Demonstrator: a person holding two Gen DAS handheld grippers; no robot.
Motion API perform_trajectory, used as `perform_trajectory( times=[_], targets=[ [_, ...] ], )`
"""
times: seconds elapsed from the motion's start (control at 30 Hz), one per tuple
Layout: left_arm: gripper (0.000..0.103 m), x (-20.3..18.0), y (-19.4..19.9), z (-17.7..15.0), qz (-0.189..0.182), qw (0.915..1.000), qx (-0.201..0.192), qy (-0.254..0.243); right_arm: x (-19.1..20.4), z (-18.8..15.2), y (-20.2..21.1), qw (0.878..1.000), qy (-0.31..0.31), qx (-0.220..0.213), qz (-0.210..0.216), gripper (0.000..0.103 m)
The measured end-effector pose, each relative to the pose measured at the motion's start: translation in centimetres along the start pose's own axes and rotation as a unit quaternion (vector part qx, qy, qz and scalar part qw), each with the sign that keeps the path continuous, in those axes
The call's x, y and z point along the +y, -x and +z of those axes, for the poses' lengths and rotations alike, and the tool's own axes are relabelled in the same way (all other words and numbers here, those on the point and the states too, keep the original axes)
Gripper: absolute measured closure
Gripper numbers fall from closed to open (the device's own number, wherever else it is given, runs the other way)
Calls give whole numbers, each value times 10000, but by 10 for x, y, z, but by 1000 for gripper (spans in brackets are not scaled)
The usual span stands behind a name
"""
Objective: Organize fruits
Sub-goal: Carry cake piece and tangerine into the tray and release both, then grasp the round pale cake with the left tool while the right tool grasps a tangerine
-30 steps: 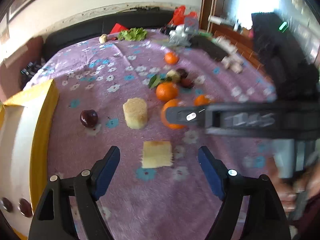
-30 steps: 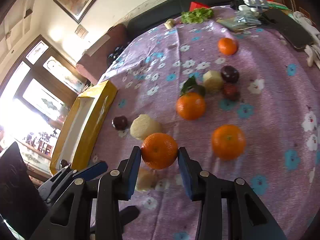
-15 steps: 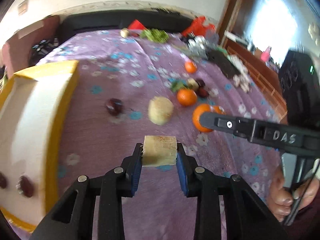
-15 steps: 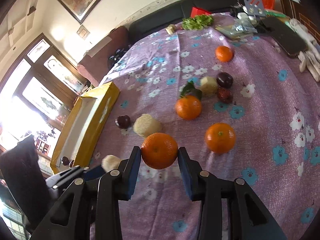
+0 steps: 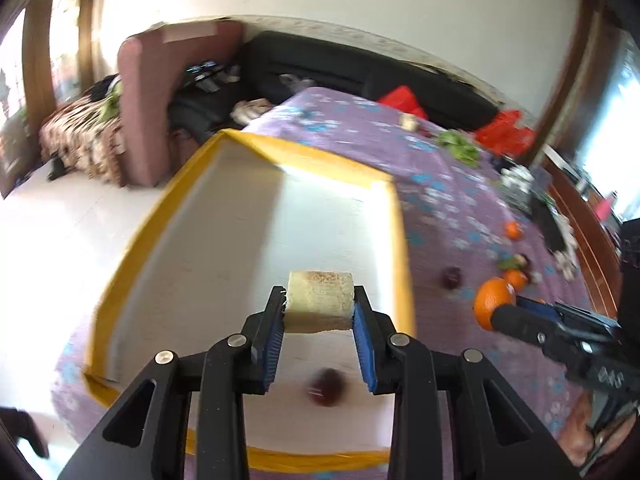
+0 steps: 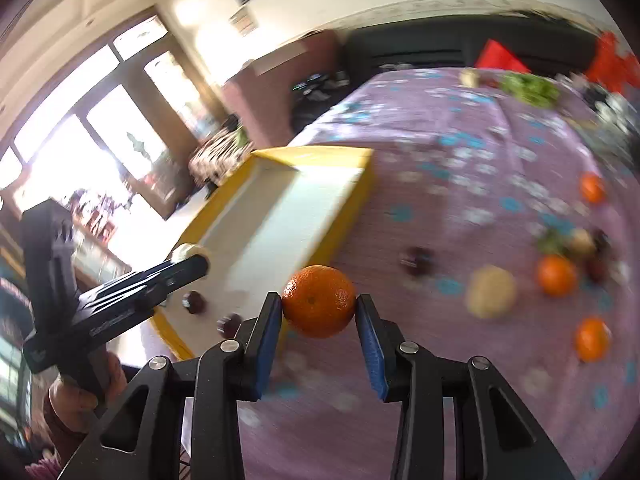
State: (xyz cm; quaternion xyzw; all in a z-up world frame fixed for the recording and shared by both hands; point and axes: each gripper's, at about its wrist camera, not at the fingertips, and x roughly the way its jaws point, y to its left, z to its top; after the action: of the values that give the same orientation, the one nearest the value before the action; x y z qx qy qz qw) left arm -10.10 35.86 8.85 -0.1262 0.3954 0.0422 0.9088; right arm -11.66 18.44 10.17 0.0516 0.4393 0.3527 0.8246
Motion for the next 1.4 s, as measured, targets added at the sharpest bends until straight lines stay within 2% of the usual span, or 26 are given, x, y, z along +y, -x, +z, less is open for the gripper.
perform_trajectory(
  times=[0.2, 0.33, 0.43, 0.5, 0.57, 0.63, 0.7, 0.73, 0.8, 0.83, 0.87, 0.93, 1.1, 1.17, 1.23, 1.3, 1.4],
  targets=[
    [72, 51, -29, 6, 375, 9978, 280, 469, 46, 13, -66, 9980, 461, 431, 38, 60],
    [72, 68, -41, 3, 410, 9965, 450, 579, 58, 11, -105, 9955, 553, 765, -31, 60],
    [72, 74, -44, 0, 429, 9959, 498, 618, 66, 5, -118, 9939, 674, 874, -54, 60],
    [67, 79, -46, -1, 377, 9956, 532, 666, 71, 1, -124, 9925, 801, 923, -88, 60],
    [55, 81, -45, -2, 359, 9952, 523, 745, 75, -1, -128, 9913, 879, 978, -110, 60],
    [51, 81, -38, -3, 235, 9952, 438, 838, 79, -2, -131, 9897, 1034, 964, -202, 60],
    [41, 82, -27, -2, 156, 9948, 311, 960, 81, -4, -130, 9894, 1076, 955, -222, 59],
    [31, 81, -22, -1, 205, 9947, 235, 980, 82, -4, -127, 9896, 1085, 915, -226, 60],
    [26, 77, -3, -1, 304, 9952, -92, 928, 84, -4, -116, 9905, 1123, 781, -167, 59],
    [19, 75, 4, 0, 322, 9952, -199, 898, 84, -3, -109, 9910, 1136, 691, -160, 59],
    [11, 71, 12, 0, 350, 9951, -310, 869, 85, -3, -101, 9914, 1145, 607, -163, 58],
    [5, 62, 29, 0, 389, 9943, -560, 816, 83, -2, -84, 9927, 1122, 424, -145, 53],
    [3, 23, 56, -6, 100, 9949, -795, 616, 62, -8, -37, 9960, 871, -31, -198, 43],
    [3, 3, 58, -10, 154, 9963, -689, 486, 46, -13, -17, 9970, 682, -192, -307, 42],
    [3, -14, 59, -15, 49, 9971, -658, 373, 21, -17, 7, 9976, 408, -369, -419, 40],
    [3, -32, 59, -21, -207, 9973, -642, 303, -9, -20, 34, 9966, 118, -559, -596, 40],
    [3, -56, 54, -28, -408, 9977, -524, 130, -61, -30, 82, 9895, -345, -884, -1093, 40]
  ],
)
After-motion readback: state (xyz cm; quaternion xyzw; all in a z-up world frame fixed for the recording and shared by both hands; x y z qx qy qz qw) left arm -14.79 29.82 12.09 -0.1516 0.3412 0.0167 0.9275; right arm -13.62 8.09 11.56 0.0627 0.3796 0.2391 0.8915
